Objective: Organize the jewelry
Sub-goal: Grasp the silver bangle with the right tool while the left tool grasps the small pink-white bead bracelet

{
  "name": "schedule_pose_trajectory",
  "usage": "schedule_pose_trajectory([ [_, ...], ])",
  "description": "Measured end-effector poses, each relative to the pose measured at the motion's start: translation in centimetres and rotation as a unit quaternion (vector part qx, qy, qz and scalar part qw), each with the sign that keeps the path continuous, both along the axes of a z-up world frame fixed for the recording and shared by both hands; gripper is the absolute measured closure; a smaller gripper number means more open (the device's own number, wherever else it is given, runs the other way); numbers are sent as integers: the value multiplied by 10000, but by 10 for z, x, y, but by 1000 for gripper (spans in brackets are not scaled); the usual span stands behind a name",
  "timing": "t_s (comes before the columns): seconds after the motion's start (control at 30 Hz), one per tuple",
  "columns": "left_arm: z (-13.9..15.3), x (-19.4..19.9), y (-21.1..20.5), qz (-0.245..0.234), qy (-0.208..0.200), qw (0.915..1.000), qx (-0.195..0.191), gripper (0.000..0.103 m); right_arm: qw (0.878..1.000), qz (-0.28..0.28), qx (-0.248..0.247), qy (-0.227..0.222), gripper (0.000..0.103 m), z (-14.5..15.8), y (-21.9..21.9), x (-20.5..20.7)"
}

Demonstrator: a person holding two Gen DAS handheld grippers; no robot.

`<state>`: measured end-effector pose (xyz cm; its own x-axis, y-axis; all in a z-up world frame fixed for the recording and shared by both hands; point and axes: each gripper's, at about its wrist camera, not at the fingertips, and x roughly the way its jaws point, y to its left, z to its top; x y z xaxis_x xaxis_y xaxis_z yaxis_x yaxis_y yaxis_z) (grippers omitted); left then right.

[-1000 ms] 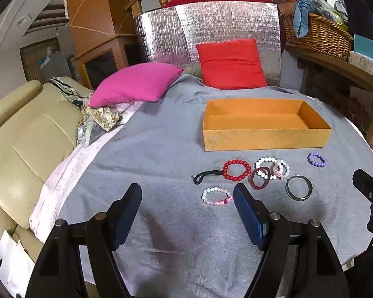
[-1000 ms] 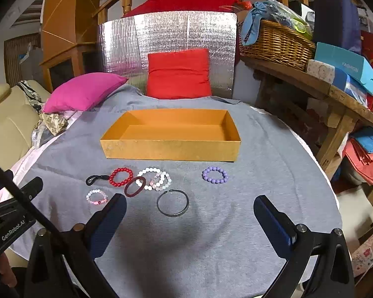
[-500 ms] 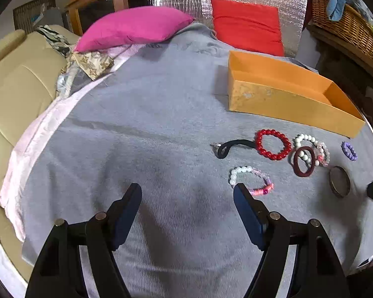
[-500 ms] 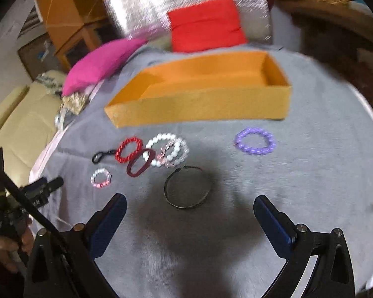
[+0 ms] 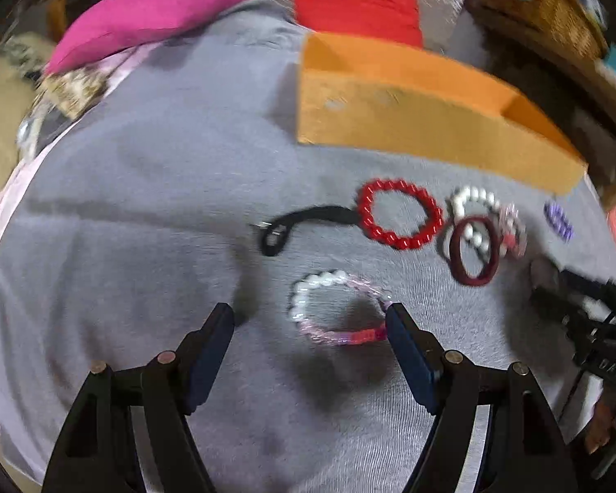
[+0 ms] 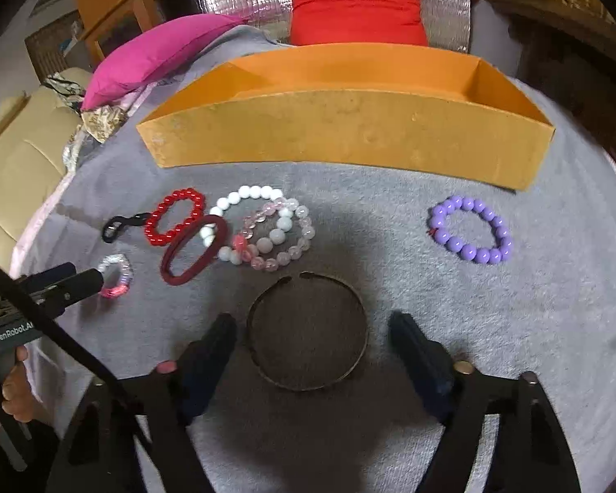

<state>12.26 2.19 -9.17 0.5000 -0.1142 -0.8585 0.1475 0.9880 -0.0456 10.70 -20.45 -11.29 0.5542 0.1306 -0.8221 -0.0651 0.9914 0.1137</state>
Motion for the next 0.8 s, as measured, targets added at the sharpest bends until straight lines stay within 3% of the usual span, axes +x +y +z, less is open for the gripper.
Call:
schedule_pose_trajectory([
  [0.13, 1, -1, -8, -118, -111, 9999, 20, 29, 9998, 21, -133, -114, 38, 1, 2, -1],
  [0.2, 3, -3, -8, -148, -180, 9997, -27, 43, 9999, 8, -40, -136, 38, 2, -2, -2],
  [0.27, 4, -4, -8, -216, -208, 9995, -18, 72, 9999, 20, -11, -147, 38, 4, -6, -5],
  [0.33, 6, -6, -8, -238, -197, 9995, -41, 81, 9998, -2, 27, -184, 38, 6, -7, -6],
  [0.37, 7, -7, -6, -251, -208, 9994, -115, 94, 9998, -26, 71, -198, 38, 7, -9, -7],
  [0.8, 40, -16, 22, -116, -825, 9961, -281, 96, 9898, -724, 976, -749, 38, 44, -57, -9],
])
